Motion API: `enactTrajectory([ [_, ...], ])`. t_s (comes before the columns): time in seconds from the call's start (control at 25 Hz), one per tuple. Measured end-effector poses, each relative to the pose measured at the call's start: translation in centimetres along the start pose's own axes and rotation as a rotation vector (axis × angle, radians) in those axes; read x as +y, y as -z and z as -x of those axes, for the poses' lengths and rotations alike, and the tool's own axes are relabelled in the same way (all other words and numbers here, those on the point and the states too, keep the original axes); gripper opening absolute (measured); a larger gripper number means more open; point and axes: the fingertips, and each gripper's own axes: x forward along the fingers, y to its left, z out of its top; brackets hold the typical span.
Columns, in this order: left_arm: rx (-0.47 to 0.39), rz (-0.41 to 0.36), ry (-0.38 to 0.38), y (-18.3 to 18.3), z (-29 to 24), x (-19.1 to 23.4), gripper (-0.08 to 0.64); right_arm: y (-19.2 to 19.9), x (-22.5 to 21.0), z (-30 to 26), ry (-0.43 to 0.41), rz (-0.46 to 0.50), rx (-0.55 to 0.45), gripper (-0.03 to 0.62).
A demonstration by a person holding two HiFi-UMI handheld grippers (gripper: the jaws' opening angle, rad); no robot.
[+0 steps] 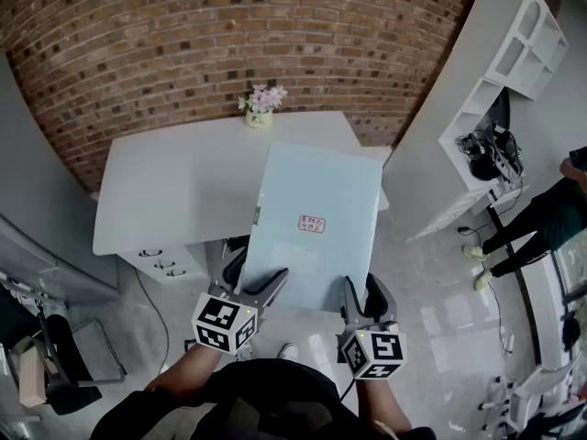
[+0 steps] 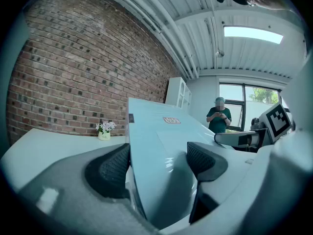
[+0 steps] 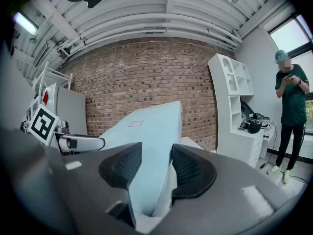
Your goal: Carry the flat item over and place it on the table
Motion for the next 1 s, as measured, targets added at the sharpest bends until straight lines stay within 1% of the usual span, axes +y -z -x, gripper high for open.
enactTrajectory([
  [0.56,0.0,-0.004,0.002,0.2,0.5,0.9,0.374,0.4,0.9,-0.3,0.001,-0.003,-0.002,0.196],
  [1.0,-0.008,0.015,0.025,-0.3,0.9,2.4,0.376,0.0,2.3,-1.0,0.017,-0.046,-0.003,0.199],
])
